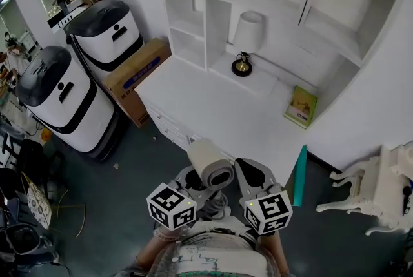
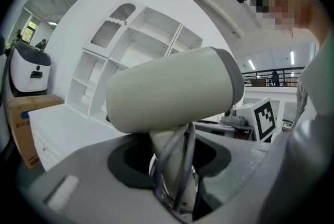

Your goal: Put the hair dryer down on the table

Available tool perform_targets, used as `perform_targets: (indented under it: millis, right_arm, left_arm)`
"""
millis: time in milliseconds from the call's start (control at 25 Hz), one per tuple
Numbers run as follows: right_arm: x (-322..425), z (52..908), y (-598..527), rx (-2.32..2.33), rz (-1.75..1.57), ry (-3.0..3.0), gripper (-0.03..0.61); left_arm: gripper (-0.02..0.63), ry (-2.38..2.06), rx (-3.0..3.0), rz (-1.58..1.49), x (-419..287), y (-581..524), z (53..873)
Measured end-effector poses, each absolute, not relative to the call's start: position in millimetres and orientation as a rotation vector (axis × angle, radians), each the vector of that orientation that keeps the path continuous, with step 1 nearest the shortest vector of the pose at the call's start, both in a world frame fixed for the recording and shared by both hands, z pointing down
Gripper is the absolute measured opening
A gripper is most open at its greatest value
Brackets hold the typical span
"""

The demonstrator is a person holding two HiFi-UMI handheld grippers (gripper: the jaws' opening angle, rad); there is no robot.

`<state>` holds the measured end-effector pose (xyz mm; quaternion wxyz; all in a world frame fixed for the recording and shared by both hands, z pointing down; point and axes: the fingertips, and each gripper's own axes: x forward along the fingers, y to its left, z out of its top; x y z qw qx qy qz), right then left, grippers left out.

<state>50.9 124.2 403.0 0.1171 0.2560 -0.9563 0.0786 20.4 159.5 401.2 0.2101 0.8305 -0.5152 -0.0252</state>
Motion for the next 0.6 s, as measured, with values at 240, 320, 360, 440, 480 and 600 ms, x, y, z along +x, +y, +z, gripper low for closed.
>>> perform_targets:
  millis: [240, 320, 360, 440, 480, 600]
  right_arm:
    - [65.9, 410.1, 107.4, 0.751, 0.241, -2.791, 0.028]
    - [70.3, 411.0, 101.0, 0.754, 0.246, -2.789, 0.028]
    - [72.0, 410.9, 98.9, 0.750, 0.250, -2.792, 0.028]
    - [75.6, 410.8, 96.3, 0.734, 0.253, -2.798, 0.028]
    - [77.2, 410.9, 94.8, 0.727, 0.253, -2.800, 0.028]
    - [79.5, 411.7, 89.3, 0.716, 0.256, -2.800, 0.028]
  left_arm:
    - [0.183, -1.445, 2.312, -0.073, 32.7, 141.0, 401.8]
    - [0.183, -1.448, 2.309, -0.077, 36.8, 135.4, 402.3]
    - [0.183, -1.449, 2.308, -0.076, 38.8, 133.3, 402.6]
    - [0.183, -1.451, 2.305, -0.079, 43.3, 130.1, 403.3]
    - [0.183, -1.453, 2.302, -0.084, 45.1, 128.4, 403.5]
    - [0.183, -1.460, 2.284, -0.098, 47.2, 124.3, 404.6]
